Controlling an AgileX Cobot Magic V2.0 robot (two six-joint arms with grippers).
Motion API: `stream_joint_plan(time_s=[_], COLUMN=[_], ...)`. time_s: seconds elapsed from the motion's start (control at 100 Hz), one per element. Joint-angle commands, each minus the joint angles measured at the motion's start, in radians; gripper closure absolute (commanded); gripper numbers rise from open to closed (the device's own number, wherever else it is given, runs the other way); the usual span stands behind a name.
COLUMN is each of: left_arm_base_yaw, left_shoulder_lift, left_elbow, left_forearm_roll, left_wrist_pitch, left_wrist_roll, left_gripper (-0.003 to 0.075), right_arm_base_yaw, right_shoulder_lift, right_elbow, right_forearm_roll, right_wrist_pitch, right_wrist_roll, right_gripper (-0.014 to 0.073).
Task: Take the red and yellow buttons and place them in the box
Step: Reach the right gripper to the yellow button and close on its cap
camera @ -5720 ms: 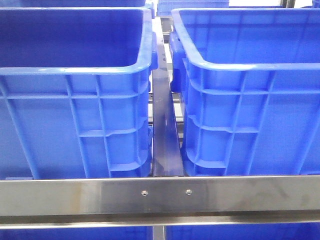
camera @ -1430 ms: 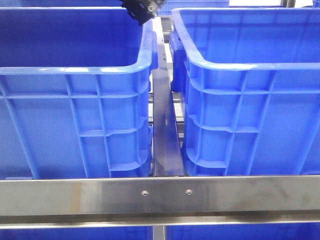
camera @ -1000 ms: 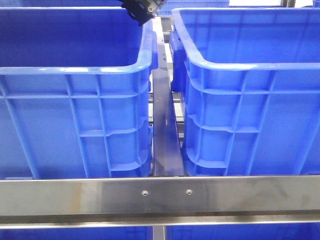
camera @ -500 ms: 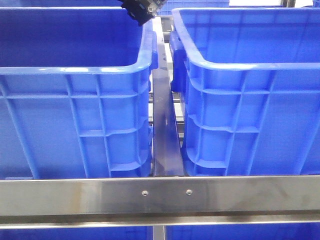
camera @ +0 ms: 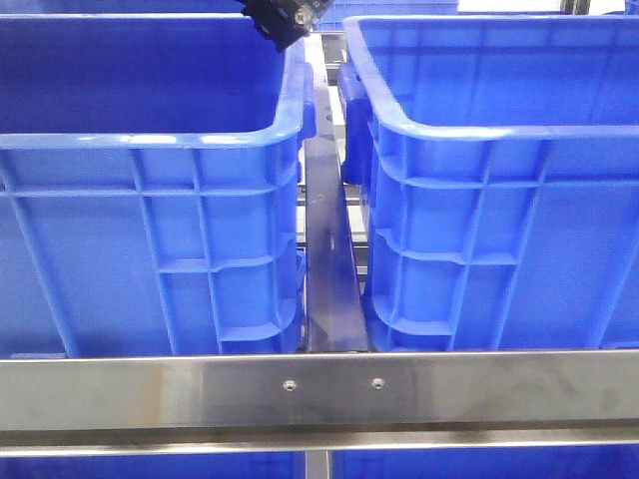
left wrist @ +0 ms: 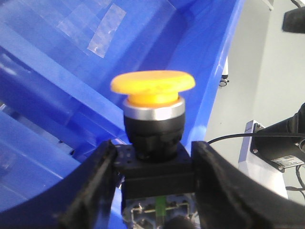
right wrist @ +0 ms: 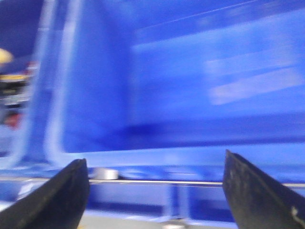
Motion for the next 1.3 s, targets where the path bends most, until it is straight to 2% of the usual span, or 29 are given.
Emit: stream_joint_plan(time_s=[0.0, 0.26, 0.35, 0.43, 0.6, 0.77, 1.29], left_arm_base_yaw=[-0.007, -0.007, -0.007, -0.007, -0.007, -0.007, -0.007], left_shoulder_lift=[-0.049, -0.049, -0.049, -0.049, -0.049, -0.049, -0.049], left_elbow=[-0.024, -0.024, -0.024, -0.024, -0.024, -0.024, -0.024], left_forearm_roll=[-0.076, -0.076, -0.076, -0.076, -0.076, -0.076, -0.076], left_wrist_pitch=[-0.013, -0.013, -0.013, -0.013, -0.013, -0.013, -0.013], left_wrist_roll=[0.000, 0.000, 0.000, 0.000, 0.000, 0.000, 0.000], left_gripper=[0.0483, 0.0483, 0.0483, 0.0483, 0.0483, 0.0483, 0.0483], right_arm_base_yaw=[0.001, 0.001, 0.001, 0.001, 0.002, 0.003, 0.219], right_shoulder_lift=[0.062, 0.235, 0.305, 0.359, 0.468, 0.563, 0.762], right_elbow=[-0.043, -0.046, -0.046, -0.047, -0.056, -0.131, -0.331], right_forearm_roll=[0.234, 0.828, 0.959, 1.023, 1.102, 1.116, 1.117], right_wrist_pitch=[-0.043, 0.075, 0.109, 0.128, 0.199, 0.268, 0.171], right_wrist_roll=[-0.145, -0.506, -0.584, -0.624, -0.689, -0.708, -0.723], right_gripper=[0.0004, 0.0004, 0.0004, 0.0004, 0.0004, 0.0004, 0.0004])
